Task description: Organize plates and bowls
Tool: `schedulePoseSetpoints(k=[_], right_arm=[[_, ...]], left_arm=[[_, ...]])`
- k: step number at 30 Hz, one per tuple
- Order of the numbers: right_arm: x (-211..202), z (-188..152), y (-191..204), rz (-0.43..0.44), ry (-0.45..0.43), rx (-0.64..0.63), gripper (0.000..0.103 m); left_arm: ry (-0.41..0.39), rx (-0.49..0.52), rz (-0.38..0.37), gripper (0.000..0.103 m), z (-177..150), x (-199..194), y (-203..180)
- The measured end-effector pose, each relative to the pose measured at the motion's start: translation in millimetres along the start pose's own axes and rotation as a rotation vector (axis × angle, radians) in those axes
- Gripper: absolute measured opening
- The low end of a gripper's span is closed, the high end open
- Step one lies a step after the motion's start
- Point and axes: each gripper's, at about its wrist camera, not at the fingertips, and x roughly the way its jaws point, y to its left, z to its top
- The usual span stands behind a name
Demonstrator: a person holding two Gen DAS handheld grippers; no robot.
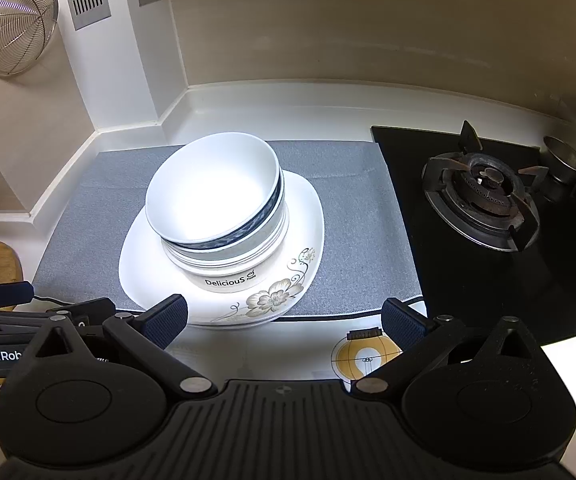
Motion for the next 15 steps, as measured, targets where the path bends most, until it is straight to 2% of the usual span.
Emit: schedulePoseSetpoints(k=[15], right_arm=[[-1.9, -0.3, 0.7, 0.001, 0.0, 0.001, 0.103]], left_arm=[[0.0, -0.003, 0.002, 0.103, -2.4, 0.1, -3.1]])
